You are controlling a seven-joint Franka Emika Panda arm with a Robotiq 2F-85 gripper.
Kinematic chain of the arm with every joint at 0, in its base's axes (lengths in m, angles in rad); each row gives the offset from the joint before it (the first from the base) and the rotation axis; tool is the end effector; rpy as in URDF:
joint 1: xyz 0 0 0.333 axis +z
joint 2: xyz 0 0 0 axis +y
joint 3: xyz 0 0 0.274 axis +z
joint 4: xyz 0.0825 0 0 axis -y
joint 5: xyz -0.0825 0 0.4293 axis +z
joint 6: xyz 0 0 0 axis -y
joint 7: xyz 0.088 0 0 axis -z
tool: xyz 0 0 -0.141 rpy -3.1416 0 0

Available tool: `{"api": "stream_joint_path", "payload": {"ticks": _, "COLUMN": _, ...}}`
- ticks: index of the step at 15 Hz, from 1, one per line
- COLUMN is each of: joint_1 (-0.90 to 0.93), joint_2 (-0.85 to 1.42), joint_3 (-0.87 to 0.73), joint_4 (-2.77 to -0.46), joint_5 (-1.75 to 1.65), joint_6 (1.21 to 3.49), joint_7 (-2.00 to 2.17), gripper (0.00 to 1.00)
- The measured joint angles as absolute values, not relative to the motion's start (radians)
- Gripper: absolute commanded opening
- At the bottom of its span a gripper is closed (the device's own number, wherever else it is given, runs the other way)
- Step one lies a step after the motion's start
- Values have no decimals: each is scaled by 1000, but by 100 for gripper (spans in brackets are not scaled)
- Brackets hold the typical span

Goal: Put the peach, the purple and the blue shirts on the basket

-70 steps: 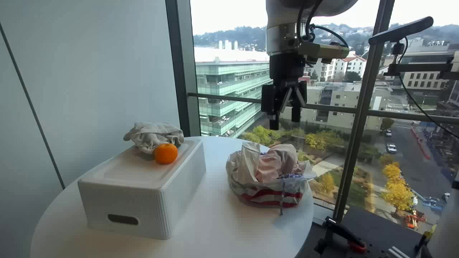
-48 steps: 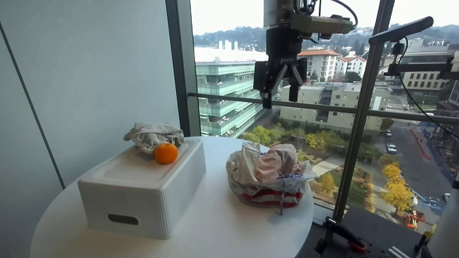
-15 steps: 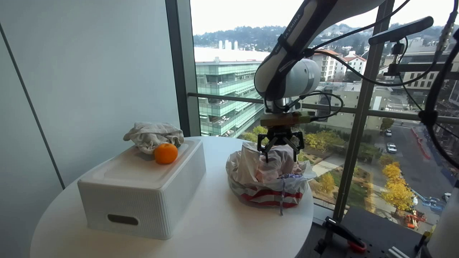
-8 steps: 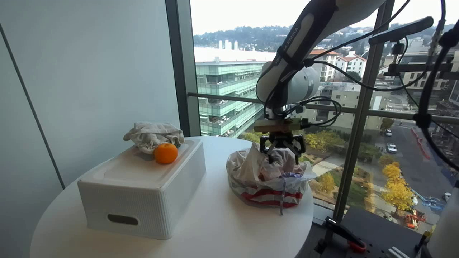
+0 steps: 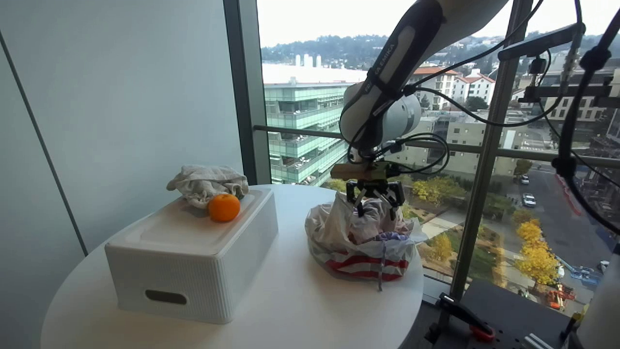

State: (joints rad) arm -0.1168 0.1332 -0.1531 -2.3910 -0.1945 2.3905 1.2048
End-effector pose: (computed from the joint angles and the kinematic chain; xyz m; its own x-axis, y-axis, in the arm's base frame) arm 0.4825 -0.1432 0.1411 0.2506 -0.9654 0.0722 -0.9552 -0.2344 0.1804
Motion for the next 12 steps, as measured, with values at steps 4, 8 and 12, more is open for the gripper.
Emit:
{"api": "stream_joint_path", "payload": {"ticks": 4, "joint_1": -110, "joint_2": 184, "joint_3": -153, "joint_4": -2359, "joint_5": -194, "joint_6": 2392, "joint_7": 1242, "gripper": 45}}
{"api": "stream_joint_path", "payload": {"ticks": 8, "joint_1": -94, "joint_2": 204, "joint_3": -155, "joint_4": -2334, "joint_5": -194, "joint_6": 2396, "joint_7": 1277, "gripper": 17}}
{"api": "stream_joint_path", "payload": {"ticks": 12, "joint_1": -84, "joint_2": 203, "joint_3": -157, "joint_4": -2328, "joint_5": -194, "joint_6": 2391, "joint_7": 1293, "gripper": 3}}
